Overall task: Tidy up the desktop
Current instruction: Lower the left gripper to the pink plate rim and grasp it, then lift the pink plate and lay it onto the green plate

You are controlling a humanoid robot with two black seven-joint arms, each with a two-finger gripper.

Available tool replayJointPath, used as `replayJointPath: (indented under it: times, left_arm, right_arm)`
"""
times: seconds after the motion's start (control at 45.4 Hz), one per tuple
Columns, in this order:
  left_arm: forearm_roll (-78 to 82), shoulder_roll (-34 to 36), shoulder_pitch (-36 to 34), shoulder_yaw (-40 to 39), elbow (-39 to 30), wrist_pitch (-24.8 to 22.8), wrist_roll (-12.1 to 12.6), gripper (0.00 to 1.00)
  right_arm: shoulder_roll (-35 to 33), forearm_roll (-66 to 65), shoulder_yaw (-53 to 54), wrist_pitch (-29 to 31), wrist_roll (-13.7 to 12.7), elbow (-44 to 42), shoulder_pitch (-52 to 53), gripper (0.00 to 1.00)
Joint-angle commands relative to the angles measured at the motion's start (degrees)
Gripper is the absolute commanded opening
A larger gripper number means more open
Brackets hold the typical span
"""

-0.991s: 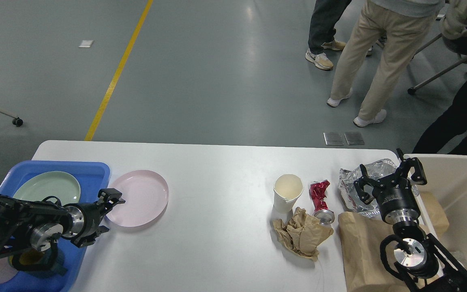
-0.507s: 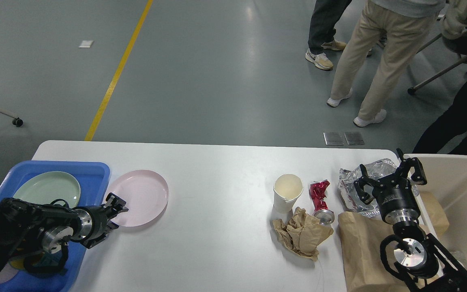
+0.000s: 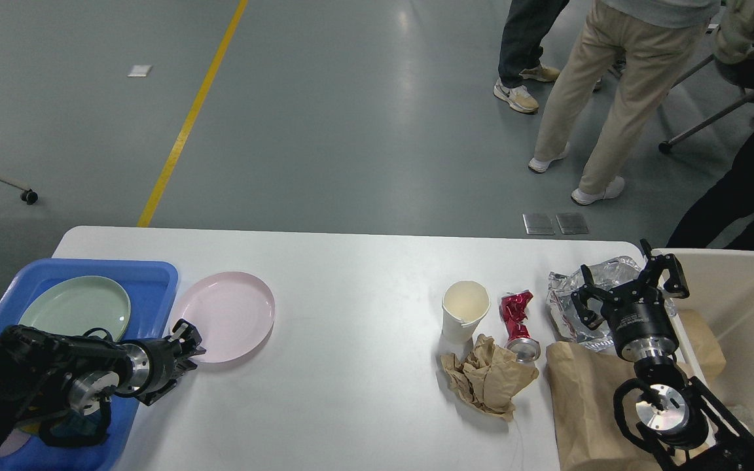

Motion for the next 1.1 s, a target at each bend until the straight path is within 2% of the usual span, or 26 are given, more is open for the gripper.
replayJointPath:
  times: [0.0, 0.088, 0.264, 0.418, 0.617, 0.793, 0.947, 1.079]
  left_arm:
    - [-0.2, -0.2, 0.5, 0.0, 0.1, 0.1, -0.1, 0.24]
    - [-0.4, -0.4, 0.5, 0.0, 0.1, -0.1, -0.2, 0.14]
    - [-0.4, -0.5, 0.5, 0.0, 0.1, 0.0, -0.3, 0.1]
    - [-0.4, -0.6, 1.0, 0.0, 0.1, -0.2, -0.2, 0.01]
    - [-0.4, -0.6, 1.0, -0.1, 0.0, -0.3, -0.2, 0.0]
    - [-0.5, -0.4, 0.0, -0.2, -1.1, -3.0, -0.2, 0.0]
    - [-0.6, 1.8, -6.9, 3.6, -7.5, -4.1, 0.4, 0.0]
    - [-0.6, 4.7, -19.1, 12.4, -15.5, -6.4, 2.1, 0.0]
  right_arm:
    - [0.0, 0.0, 0.0, 0.0, 0.0, 0.0, 0.0, 1.0]
    - [0.0, 0.0, 0.0, 0.0, 0.0, 0.0, 0.0, 1.0]
    - [0.0, 0.0, 0.0, 0.0, 0.0, 0.0, 0.0, 1.0]
    - [0.0, 0.0, 0.0, 0.0, 0.0, 0.0, 0.0, 1.0]
    - [0.0, 0.0, 0.0, 0.0, 0.0, 0.0, 0.0, 1.0]
    - [0.0, -0.1, 0.0, 0.0, 0.0, 0.0, 0.0, 1.0]
    - [0.0, 0.0, 0.0, 0.0, 0.0, 0.0, 0.0, 1.0]
    - [0.0, 0.0, 0.0, 0.0, 0.0, 0.0, 0.0, 1.0]
